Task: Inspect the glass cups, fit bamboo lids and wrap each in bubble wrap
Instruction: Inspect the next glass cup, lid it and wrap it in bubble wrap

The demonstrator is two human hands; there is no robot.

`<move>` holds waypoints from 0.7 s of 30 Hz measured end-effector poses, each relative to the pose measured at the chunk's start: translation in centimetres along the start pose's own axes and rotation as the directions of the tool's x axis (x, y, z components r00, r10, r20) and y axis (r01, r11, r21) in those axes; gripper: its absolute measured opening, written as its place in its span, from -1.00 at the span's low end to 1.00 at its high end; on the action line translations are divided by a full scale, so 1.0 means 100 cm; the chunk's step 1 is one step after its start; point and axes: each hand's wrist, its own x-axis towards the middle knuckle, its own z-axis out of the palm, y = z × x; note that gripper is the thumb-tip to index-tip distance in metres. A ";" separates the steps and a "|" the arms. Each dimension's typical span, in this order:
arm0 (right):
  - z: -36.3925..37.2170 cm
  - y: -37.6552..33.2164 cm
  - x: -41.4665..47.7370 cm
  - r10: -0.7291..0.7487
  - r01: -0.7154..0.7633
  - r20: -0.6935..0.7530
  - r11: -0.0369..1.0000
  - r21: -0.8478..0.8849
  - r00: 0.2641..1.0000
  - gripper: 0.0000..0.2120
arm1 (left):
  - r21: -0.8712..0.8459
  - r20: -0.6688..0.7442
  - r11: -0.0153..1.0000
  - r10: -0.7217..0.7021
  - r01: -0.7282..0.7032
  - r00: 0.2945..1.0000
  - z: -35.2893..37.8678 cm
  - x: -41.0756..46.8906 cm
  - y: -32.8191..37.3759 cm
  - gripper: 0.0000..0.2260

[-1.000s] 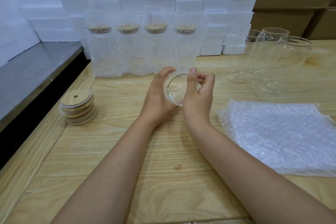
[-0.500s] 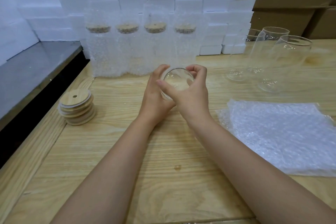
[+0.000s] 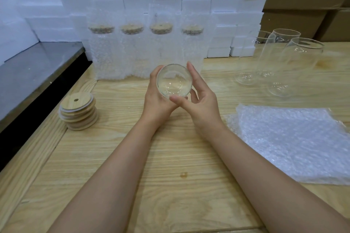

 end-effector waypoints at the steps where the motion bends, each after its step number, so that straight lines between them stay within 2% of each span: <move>1: -0.001 0.000 0.001 -0.006 0.005 0.018 1.000 0.022 1.000 -0.29 | -0.030 -0.004 1.000 0.000 -0.001 1.000 -0.001 0.000 0.001 -0.16; 4: -0.006 -0.002 0.002 0.001 -0.003 0.027 0.997 0.083 1.000 -0.47 | -0.088 -0.009 0.996 -0.008 0.008 1.000 -0.002 -0.001 0.001 -0.14; 8: -0.008 -0.005 0.004 0.024 -0.021 -0.023 0.992 0.124 0.999 -0.63 | -0.045 -0.014 0.999 0.001 -0.002 1.000 -0.002 0.000 0.000 -0.18; 13: -0.006 -0.004 0.007 0.028 -0.005 -0.122 0.984 0.178 0.992 -0.79 | 0.010 0.004 0.999 0.051 -0.051 0.999 -0.001 0.000 -0.001 -0.19; 17: -0.008 -0.003 0.010 0.027 0.029 -0.254 0.977 0.211 0.967 -0.94 | 0.013 0.025 0.999 0.036 -0.037 0.999 0.000 -0.003 0.007 -0.21; 21: -0.011 -0.003 0.013 0.057 0.015 -0.316 0.975 0.222 0.947 -0.86 | 0.069 0.032 0.993 0.098 -0.100 0.995 0.002 -0.004 0.009 -0.24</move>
